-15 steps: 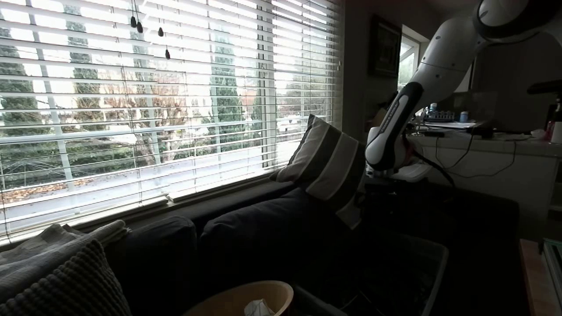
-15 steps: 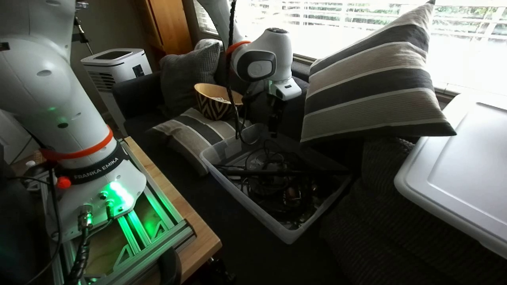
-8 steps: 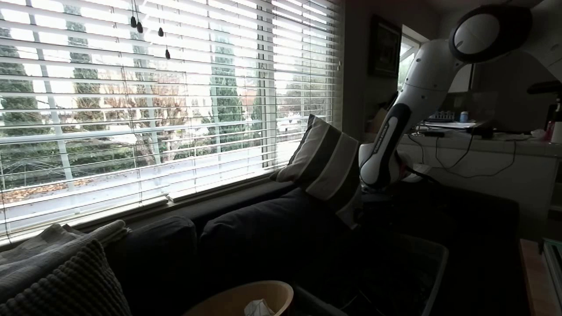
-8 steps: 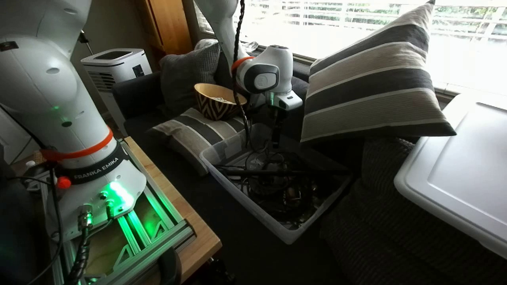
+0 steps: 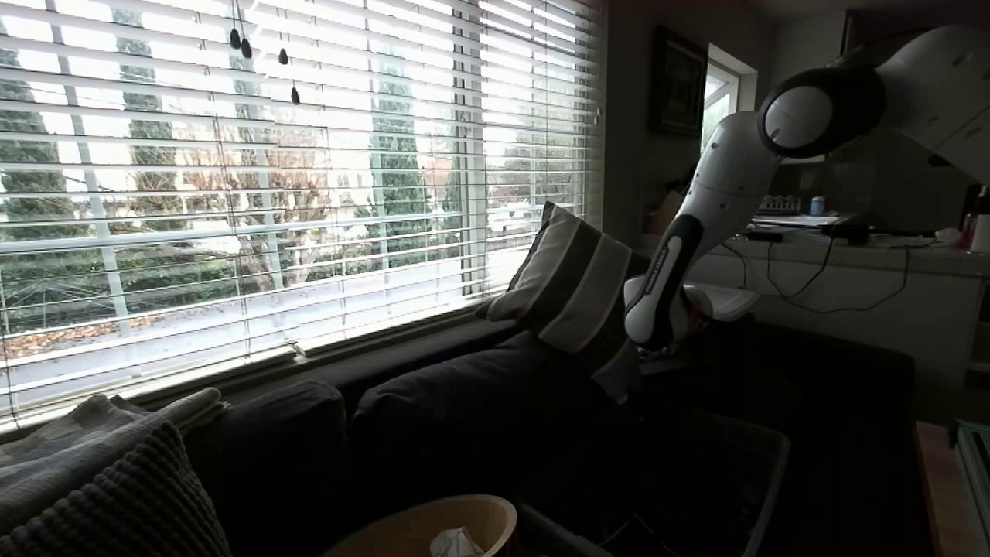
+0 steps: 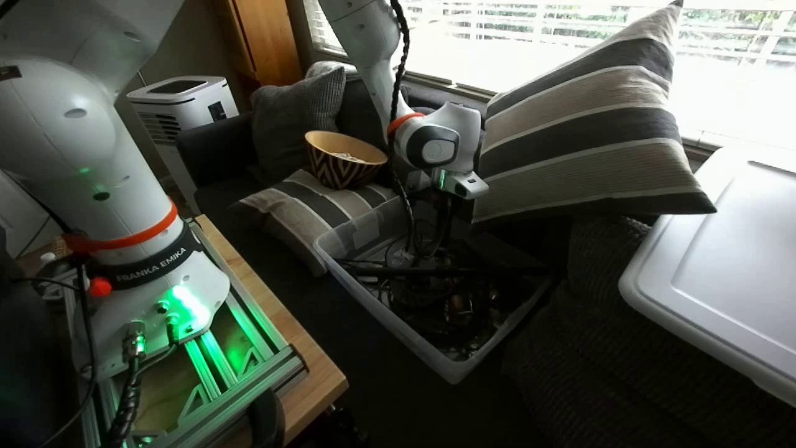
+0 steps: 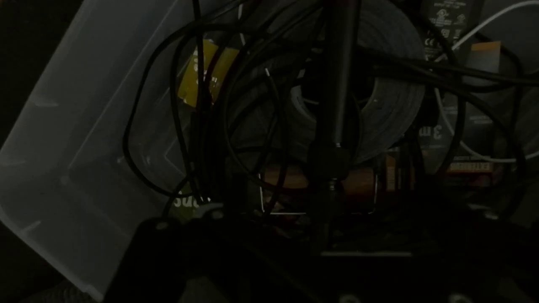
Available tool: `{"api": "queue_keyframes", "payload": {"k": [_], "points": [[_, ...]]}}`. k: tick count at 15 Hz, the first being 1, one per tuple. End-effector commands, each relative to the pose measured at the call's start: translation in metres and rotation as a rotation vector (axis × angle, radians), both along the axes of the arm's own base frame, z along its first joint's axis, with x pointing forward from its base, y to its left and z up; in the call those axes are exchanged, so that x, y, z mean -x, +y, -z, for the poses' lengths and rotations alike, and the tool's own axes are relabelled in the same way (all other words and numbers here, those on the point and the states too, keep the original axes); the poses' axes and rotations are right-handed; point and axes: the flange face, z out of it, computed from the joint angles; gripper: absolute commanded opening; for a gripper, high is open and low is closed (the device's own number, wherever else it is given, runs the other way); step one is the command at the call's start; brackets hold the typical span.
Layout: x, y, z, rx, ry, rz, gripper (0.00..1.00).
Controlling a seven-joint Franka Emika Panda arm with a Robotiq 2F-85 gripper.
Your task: Place the black rod properly in the storage box
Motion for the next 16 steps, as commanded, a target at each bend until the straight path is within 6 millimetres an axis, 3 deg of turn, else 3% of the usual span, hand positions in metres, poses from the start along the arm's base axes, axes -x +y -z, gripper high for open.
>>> {"api": "queue_keyframes", "payload": {"k": [1,5,11,13,16], "points": [[-0.011,-0.017,0.028,-0.003,0.038,-0.016,1.00],[-0.014,-0.029,0.052,0.000,0.062,0.002,1.00],[-0.017,-0.030,0.086,-0.022,0.110,0.003,1.00],[-0.019,-0.030,0.093,-0.031,0.118,0.007,0.74],[-0.024,-0.027,0.099,-0.041,0.128,0.005,0.50]]}}
